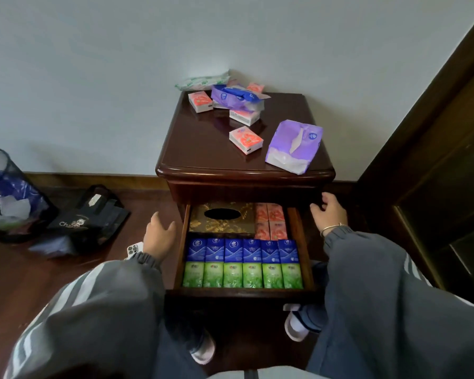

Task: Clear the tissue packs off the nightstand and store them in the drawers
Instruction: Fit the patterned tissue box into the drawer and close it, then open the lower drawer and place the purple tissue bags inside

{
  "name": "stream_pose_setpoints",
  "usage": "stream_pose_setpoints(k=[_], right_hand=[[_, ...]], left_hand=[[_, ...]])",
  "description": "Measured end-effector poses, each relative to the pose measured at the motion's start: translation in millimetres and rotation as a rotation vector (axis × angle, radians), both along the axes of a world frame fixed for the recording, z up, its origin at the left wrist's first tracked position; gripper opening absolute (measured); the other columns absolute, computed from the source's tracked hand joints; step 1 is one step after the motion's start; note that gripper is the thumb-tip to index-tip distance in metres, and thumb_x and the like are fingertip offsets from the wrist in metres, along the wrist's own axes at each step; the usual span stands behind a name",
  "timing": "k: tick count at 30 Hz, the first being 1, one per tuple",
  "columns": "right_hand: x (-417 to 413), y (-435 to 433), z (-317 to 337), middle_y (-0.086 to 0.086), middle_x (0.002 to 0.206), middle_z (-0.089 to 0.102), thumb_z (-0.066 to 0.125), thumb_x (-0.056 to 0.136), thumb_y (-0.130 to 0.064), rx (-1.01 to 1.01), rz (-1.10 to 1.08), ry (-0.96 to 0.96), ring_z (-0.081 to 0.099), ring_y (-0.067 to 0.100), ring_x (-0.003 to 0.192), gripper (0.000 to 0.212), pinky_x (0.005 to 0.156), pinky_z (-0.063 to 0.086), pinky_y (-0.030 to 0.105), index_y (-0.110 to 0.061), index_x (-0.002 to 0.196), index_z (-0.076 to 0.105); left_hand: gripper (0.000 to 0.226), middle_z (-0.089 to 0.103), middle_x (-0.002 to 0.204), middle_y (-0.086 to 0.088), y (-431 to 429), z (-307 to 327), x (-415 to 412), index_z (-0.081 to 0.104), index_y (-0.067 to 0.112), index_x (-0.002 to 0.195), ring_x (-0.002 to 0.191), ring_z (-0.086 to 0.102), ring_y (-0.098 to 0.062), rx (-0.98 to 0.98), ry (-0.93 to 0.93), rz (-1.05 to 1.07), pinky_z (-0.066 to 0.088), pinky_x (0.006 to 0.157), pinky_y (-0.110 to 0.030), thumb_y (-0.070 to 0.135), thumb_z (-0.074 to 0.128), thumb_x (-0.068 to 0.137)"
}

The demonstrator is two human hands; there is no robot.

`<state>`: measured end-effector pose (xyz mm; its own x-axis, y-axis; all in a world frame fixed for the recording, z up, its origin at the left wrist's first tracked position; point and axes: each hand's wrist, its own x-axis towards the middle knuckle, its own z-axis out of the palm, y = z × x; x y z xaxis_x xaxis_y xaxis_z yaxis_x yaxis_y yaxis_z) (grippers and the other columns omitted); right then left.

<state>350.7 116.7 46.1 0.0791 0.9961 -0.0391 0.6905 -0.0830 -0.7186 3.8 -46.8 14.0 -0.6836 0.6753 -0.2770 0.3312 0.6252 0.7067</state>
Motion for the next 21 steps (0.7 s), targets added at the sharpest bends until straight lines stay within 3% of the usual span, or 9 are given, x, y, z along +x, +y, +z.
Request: stream_pose_setpoints(k=[4, 9, 13, 16, 21], right_hand=[[-5.7, 19.2, 11.6, 0.014, 0.145, 0.042, 0.064, 0.084, -0.024, -0.102, -0.016, 0.107, 0.044, 0.029, 0.13, 0.07, 0.109, 0.035, 0.039, -0.009, 0.144, 0.031], [-15.3, 23.8, 5.0, 0.014, 0.148, 0.036, 0.064, 0.083, -0.012, -0.137, -0.032, 0.275, 0.04, 0.029, 0.134, 0.074, 0.111, 0.033, 0.042, -0.01, 0.146, 0.026], [-12.2, 24.5, 2.5, 0.012, 0.149, 0.035, 0.062, 0.083, -0.006, -0.121, -0.029, 0.294, 0.039, 0.028, 0.134, 0.073, 0.11, 0.034, 0.04, -0.011, 0.146, 0.026], [-8.5, 26.8, 4.1, 0.012, 0.148, 0.037, 0.06, 0.083, -0.001, -0.112, -0.015, 0.301, 0.043, 0.029, 0.13, 0.069, 0.102, 0.036, 0.032, -0.012, 0.144, 0.029], [2.7, 26.9, 13.0, 0.01, 0.145, 0.042, 0.053, 0.08, 0.008, -0.147, -0.008, 0.293, 0.05, 0.028, 0.123, 0.07, 0.09, 0.041, 0.029, -0.011, 0.144, 0.031]], left_hand=[[0.069, 0.028, 0.156, -0.016, 20.3, 22.0, -8.3, 0.022, 0.005, 0.151, 0.143, 0.029, -0.029, 0.136, 0.003, -0.012, 0.026, 0.116, -0.039, 0.023, 0.056, 0.094], [0.08, 0.029, 0.156, -0.01, 44.6, 25.7, -11.1, 0.016, 0.012, 0.152, 0.143, 0.029, -0.024, 0.209, -0.083, -0.036, 0.025, 0.116, -0.037, 0.019, 0.063, 0.088], [0.081, 0.053, 0.126, 0.008, 55.5, 25.5, -16.1, 0.025, 0.029, 0.146, 0.121, 0.051, -0.019, 0.285, -0.162, -0.059, 0.039, 0.104, -0.038, 0.01, 0.059, 0.075], [0.082, 0.056, 0.123, 0.009, 61.0, 24.6, -16.7, 0.029, 0.032, 0.143, 0.118, 0.055, -0.02, 0.317, -0.206, -0.042, 0.043, 0.102, -0.042, 0.012, 0.06, 0.07], [0.077, 0.053, 0.129, 0.001, 55.7, 31.0, -25.9, 0.026, 0.022, 0.147, 0.116, 0.053, -0.022, 0.27, -0.231, -0.054, 0.045, 0.103, -0.047, -0.002, 0.057, 0.08]])
